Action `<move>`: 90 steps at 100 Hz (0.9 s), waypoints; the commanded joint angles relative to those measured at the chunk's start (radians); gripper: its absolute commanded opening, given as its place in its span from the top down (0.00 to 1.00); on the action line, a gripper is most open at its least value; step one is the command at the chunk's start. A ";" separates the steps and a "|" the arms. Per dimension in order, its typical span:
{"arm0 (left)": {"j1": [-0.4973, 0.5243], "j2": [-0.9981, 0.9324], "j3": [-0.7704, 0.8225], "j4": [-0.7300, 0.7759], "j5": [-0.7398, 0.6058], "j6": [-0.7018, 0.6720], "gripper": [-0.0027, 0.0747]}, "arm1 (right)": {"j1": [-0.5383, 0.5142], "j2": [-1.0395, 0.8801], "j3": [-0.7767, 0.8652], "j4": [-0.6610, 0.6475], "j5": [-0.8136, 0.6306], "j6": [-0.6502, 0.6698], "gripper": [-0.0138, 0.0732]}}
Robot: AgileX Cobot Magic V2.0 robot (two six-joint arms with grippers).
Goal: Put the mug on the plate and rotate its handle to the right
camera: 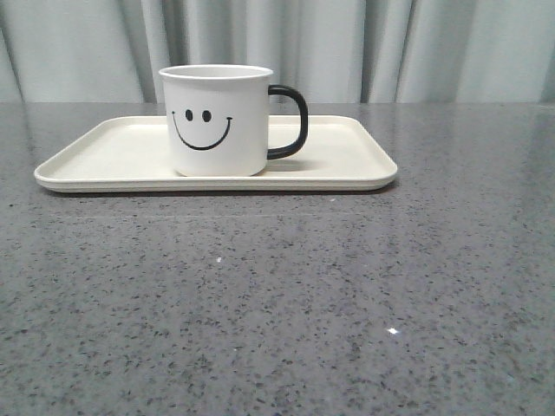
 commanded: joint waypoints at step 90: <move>0.005 -0.117 0.116 0.071 -0.402 0.001 0.99 | -0.005 -0.001 -0.024 0.011 -0.056 0.001 0.92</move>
